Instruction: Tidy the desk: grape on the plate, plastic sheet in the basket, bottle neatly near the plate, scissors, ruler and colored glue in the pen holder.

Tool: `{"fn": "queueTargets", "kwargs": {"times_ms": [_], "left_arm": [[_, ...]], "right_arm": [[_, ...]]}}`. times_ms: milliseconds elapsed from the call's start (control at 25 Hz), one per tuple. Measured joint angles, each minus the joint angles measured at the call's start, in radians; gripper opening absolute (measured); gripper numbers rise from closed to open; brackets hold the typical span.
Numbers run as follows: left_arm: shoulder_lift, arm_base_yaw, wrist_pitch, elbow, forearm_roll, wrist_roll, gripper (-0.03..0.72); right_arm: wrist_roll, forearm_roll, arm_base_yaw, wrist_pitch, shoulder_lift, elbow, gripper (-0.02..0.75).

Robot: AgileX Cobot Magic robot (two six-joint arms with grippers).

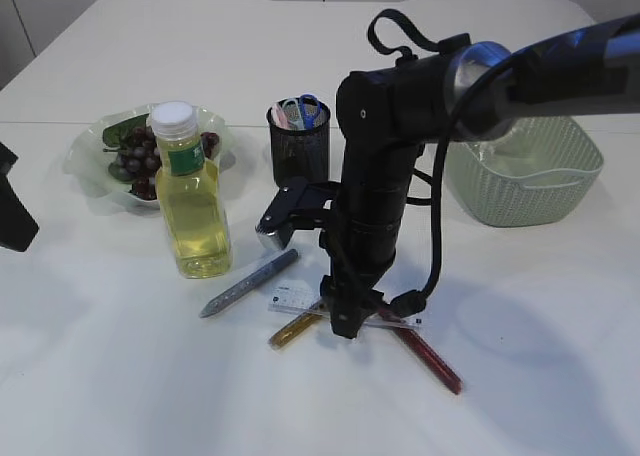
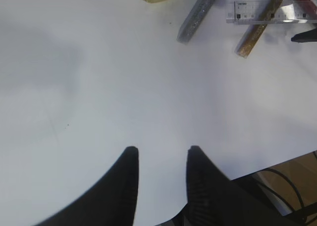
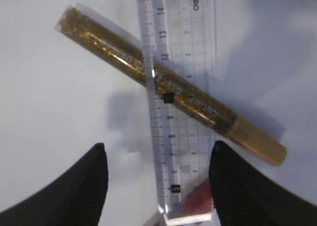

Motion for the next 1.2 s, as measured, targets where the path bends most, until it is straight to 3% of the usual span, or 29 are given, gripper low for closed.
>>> {"fn": "queueTargets", "kwargs": {"times_ms": [760,1200], "left_arm": [[0.000,0.000,0.000,0.000,0.000,0.000,0.242],[0.000,0.000,0.000,0.000,0.000,0.000,0.242]], "right_arm": [[0.000,0.002,0.000,-0.004,0.030,0.000,0.501],[0.000,0.002,0.000,-0.006,0.032,0.000,0.384]]}}
